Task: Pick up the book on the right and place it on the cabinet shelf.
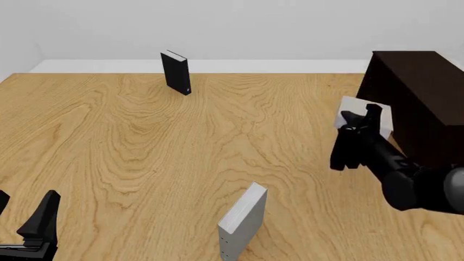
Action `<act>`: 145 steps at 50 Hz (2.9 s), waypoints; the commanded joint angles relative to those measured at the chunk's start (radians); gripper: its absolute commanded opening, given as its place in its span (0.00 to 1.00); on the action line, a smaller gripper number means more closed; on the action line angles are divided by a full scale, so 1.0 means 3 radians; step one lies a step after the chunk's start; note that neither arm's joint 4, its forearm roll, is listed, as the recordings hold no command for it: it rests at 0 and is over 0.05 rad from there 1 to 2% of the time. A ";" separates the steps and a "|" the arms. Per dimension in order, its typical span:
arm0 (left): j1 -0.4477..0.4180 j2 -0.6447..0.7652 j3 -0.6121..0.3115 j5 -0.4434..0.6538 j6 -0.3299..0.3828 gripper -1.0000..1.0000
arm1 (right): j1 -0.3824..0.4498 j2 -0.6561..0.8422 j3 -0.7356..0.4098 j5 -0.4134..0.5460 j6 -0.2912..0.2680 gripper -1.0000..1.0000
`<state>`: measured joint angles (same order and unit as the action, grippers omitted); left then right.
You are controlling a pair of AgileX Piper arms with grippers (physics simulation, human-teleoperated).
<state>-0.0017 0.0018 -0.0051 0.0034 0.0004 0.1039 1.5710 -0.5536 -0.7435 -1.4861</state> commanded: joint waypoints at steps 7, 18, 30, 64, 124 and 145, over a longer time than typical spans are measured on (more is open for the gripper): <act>0.0000 0.0000 0.0000 0.0000 -0.0001 1.00 | -0.0095 0.0079 -0.0171 -0.0037 0.0062 0.00; 0.0000 0.0000 0.0000 0.0000 -0.0001 1.00 | -0.0219 0.0120 -0.0274 0.0007 0.0090 0.00; 0.0000 0.0000 0.0000 0.0000 -0.0001 1.00 | -0.0360 0.0195 -0.0366 0.0051 0.0166 0.00; 0.0000 0.0000 0.0000 -0.0001 0.0001 1.00 | -0.0574 0.0514 -0.0680 0.0049 0.0216 0.00; 0.0000 0.0000 0.0000 -0.0001 0.0001 1.00 | -0.0900 0.1117 -0.1331 0.0161 0.0241 0.00; 0.0000 0.0000 0.0000 0.0000 -0.0001 1.00 | -0.0988 0.1355 -0.1556 0.0225 0.0323 0.00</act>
<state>-0.0017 0.0018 -0.0051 0.0034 0.0003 -0.1776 1.9550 -0.9917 -0.6638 -1.4108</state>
